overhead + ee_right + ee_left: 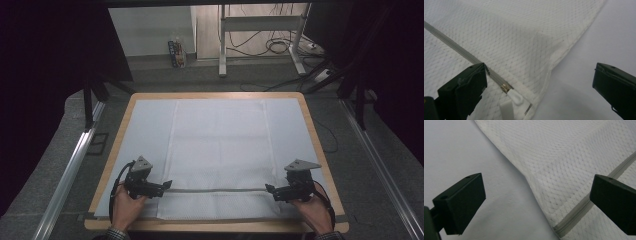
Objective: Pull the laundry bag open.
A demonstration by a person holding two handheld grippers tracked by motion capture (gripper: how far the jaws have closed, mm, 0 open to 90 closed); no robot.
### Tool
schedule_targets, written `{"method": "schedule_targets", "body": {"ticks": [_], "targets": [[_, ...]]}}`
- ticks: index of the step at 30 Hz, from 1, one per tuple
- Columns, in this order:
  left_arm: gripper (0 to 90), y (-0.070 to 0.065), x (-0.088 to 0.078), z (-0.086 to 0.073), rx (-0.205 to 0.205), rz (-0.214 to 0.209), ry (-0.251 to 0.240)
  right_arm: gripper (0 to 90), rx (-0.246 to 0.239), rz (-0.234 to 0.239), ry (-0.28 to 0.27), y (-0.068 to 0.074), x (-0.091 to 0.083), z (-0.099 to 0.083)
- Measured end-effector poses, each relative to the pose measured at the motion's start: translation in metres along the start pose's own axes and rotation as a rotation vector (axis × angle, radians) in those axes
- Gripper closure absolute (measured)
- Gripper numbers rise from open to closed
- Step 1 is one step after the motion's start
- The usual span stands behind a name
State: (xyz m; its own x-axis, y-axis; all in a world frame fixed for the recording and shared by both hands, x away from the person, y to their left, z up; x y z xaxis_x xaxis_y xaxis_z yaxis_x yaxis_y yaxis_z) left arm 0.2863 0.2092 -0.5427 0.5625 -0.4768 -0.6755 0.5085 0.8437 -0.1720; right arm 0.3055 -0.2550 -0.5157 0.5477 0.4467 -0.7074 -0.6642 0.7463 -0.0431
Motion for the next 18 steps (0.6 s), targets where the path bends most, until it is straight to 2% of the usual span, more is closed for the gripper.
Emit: {"method": "schedule_targets", "body": {"ticks": [2,7,11,13,18], "targets": [[0.5,-0.001,0.0,-0.001,0.0,0.0,0.001,0.0,0.01,0.013,0.008,0.003,-0.003,-0.002],[0.8,-0.003,0.0,-0.003,0.007,-0.004,0.009,0.3,0.013,0.022,0.078,0.011,-0.008,-0.01],[0.9,-0.005,0.001,-0.003,0.025,-0.01,0.015,6.1,0.0,0.026,0.09,0.015,-0.012,-0.013],[1.1,-0.006,0.001,-0.003,0.036,-0.01,0.02,7.5,-0.022,0.022,0.103,0.017,-0.01,-0.015],[1.5,-0.008,0.001,-0.003,0.061,0.003,0.014,9.0,-0.015,0.026,0.144,0.019,0.0,-0.019]]}}
Point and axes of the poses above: each handheld gripper's, and its own axes: x roughly forward along the jaws, z roughly out of its top, y roughly to its left, the point moved 2 cm from there along x, roughly forward along the jaws, and after that the axes turned 5 degrees about -x, right-handed, at the moved point
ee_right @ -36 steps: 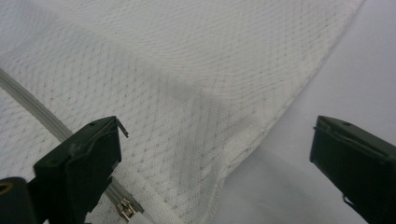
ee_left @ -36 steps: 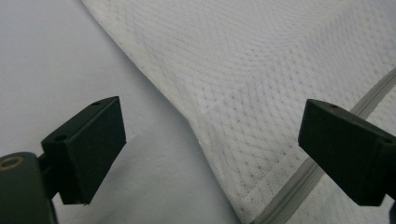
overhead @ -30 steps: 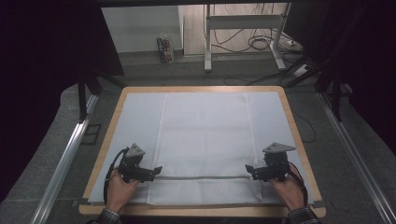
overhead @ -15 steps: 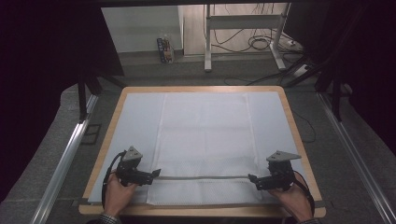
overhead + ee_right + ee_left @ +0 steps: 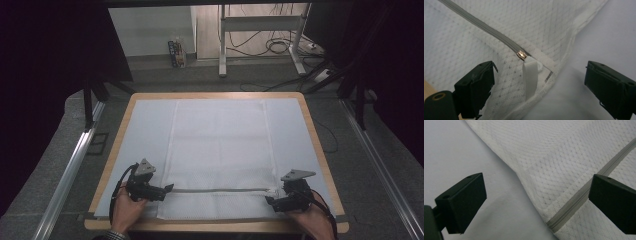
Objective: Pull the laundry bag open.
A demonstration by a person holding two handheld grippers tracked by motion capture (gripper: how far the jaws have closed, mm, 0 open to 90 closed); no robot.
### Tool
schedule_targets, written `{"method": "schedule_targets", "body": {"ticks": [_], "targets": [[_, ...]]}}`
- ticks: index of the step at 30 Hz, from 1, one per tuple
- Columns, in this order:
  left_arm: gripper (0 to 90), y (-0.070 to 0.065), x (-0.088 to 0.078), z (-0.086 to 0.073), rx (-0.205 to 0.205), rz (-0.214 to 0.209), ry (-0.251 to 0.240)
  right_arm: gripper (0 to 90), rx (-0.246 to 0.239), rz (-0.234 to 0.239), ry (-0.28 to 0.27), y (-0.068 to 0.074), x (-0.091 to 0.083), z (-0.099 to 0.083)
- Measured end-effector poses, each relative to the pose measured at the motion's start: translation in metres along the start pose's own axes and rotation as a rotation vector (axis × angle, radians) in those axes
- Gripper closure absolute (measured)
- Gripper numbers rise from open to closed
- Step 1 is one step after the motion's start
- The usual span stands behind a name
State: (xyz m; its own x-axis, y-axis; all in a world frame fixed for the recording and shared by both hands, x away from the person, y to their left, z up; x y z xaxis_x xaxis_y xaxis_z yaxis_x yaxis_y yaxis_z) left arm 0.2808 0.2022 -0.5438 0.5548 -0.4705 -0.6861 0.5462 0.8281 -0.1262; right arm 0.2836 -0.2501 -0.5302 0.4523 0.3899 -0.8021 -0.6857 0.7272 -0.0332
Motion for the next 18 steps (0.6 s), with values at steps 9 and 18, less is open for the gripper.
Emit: {"method": "schedule_targets", "body": {"ticks": [9,18], "targets": [[1.9,0.0,0.0,0.0,0.008,0.007,-0.002,21.4,0.001,-0.073,0.052,0.009,0.002,-0.001],[2.2,-0.001,-0.001,0.001,0.019,0.011,-0.013,47.3,0.038,-0.082,0.035,0.019,-0.004,-0.003]]}}
Point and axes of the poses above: each handheld gripper's, and its own axes: x roughly forward along the jaws, z roughly out of its top, y roughly to its left, the point moved 2 cm from there along x, roughly forward along the jaws, and after that the axes turned 5 degrees about -x, right-handed, at the moved point
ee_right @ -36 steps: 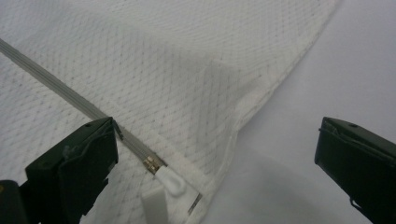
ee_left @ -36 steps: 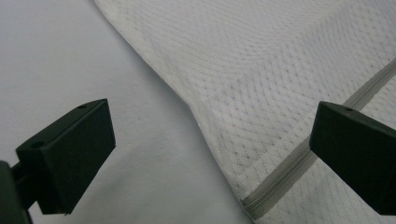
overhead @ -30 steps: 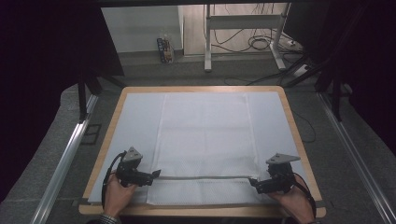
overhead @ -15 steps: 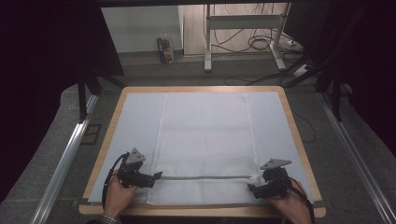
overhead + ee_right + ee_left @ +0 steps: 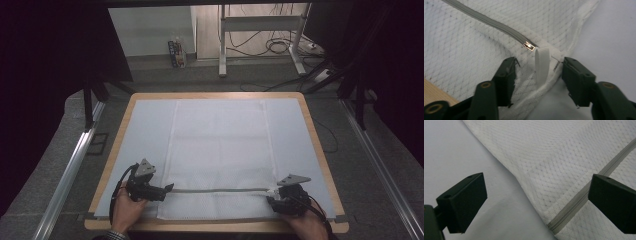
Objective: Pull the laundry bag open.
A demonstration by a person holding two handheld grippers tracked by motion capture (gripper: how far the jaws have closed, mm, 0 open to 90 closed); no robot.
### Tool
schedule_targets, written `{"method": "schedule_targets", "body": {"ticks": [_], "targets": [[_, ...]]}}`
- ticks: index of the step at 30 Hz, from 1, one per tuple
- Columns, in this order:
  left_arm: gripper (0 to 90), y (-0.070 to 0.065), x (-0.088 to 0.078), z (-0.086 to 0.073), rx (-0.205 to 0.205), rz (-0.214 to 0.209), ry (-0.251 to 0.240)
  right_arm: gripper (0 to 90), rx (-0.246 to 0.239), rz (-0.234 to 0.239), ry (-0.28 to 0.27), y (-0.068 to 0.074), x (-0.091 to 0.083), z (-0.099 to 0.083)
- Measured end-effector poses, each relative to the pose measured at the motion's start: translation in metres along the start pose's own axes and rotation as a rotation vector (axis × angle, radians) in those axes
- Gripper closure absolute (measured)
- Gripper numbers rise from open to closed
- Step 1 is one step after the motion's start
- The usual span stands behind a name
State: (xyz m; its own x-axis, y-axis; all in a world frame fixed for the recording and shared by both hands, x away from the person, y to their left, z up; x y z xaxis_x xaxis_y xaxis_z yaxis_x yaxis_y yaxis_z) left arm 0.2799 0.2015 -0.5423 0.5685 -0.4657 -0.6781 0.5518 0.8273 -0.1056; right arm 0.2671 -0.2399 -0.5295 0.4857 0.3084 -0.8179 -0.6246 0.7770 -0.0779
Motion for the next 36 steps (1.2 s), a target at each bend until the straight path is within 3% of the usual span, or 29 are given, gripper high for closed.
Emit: {"method": "schedule_targets", "body": {"ticks": [9,15,22,25,31,36], "targets": [[2.4,-0.001,0.001,0.0,0.007,-0.003,0.0,69.4,0.022,-0.02,-0.009,-0.001,-0.003,-0.002],[2.5,-0.002,0.0,0.002,0.001,-0.013,-0.005,82.4,0.025,0.009,-0.02,-0.002,-0.003,-0.003],[3.1,-0.009,0.001,0.009,-0.001,-0.036,-0.008,84.7,-0.014,0.047,-0.046,-0.006,-0.004,-0.003],[3.0,-0.016,0.003,0.015,0.004,-0.085,-0.017,84.7,-0.029,0.067,-0.079,-0.008,-0.006,-0.003],[3.4,-0.031,0.011,0.031,0.043,-0.113,0.001,84.7,-0.06,0.108,-0.176,-0.014,-0.016,-0.001],[4.3,-0.042,0.016,0.045,0.083,-0.127,0.001,84.7,-0.082,0.112,-0.198,-0.014,-0.018,0.0]]}}
Point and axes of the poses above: each handheld gripper's, and its own axes: x roughly forward along the jaws, z roughly out of its top, y roughly to its left, the point moved 2 cm from there along x, roughly forward along the jaws, and after that the axes turned 5 degrees about -x, right-handed, at the moved point
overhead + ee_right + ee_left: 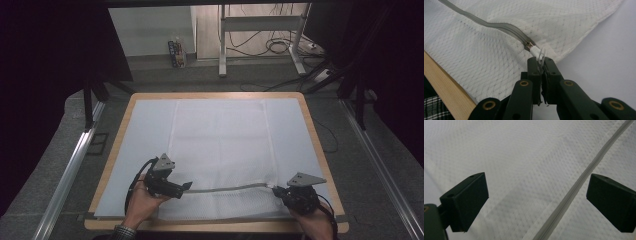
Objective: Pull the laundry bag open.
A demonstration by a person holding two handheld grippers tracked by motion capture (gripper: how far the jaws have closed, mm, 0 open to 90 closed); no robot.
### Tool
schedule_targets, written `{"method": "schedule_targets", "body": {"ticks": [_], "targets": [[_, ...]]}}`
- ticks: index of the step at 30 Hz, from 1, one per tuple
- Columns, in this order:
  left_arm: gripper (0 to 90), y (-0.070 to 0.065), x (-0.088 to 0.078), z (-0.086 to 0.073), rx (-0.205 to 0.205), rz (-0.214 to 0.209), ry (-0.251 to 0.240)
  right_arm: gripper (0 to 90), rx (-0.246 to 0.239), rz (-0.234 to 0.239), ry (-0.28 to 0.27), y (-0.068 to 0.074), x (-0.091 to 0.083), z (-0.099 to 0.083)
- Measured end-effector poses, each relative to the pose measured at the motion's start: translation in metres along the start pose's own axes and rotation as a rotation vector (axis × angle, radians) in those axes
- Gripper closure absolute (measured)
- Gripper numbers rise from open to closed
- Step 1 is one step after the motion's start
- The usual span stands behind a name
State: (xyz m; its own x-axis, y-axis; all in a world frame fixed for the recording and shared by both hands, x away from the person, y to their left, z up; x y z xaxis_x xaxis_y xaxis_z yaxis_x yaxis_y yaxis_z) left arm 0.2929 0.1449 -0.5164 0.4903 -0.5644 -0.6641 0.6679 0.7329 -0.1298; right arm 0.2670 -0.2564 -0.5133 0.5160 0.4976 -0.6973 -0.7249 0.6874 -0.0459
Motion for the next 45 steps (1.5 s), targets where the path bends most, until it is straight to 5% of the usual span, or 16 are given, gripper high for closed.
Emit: {"method": "schedule_targets", "body": {"ticks": [8,16,28,33,40,41,45], "targets": [[6.6,-0.016,0.013,0.024,0.04,-0.046,-0.014,84.6,-0.024,0.014,-0.019,0.0,-0.003,0.002],[7.1,-0.035,0.037,0.049,0.099,-0.09,-0.013,84.5,-0.099,0.003,-0.026,0.001,-0.004,0.003],[7.5,-0.072,0.085,0.089,0.153,-0.178,-0.021,84.3,-0.083,0.03,-0.038,0.0,-0.006,0.002],[7.4,-0.09,0.104,0.103,0.155,-0.247,-0.025,84.3,-0.076,0.039,-0.043,0.0,-0.006,0.002],[7.4,-0.113,0.123,0.114,0.211,-0.271,-0.006,84.3,-0.075,0.05,-0.05,0.0,-0.006,0.002],[7.4,-0.12,0.127,0.118,0.264,-0.265,0.021,84.3,-0.076,0.052,-0.05,0.0,-0.007,0.002],[7.4,-0.129,0.133,0.122,0.271,-0.274,0.02,84.2,-0.076,0.057,-0.063,0.0,-0.009,0.003]]}}
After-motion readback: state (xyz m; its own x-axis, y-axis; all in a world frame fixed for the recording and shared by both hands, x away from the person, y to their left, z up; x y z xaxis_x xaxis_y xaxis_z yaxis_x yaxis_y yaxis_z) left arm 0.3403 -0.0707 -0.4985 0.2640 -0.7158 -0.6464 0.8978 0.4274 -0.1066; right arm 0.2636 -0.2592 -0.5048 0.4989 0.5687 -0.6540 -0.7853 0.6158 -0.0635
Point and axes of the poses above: each handheld gripper's, and its own axes: x roughly forward along the jaws, z roughly out of its top, y roughly to its left, the point moved 2 cm from there along x, roughly forward along the jaws, and after that the axes turned 5 degrees about -x, right-handed, at the moved point
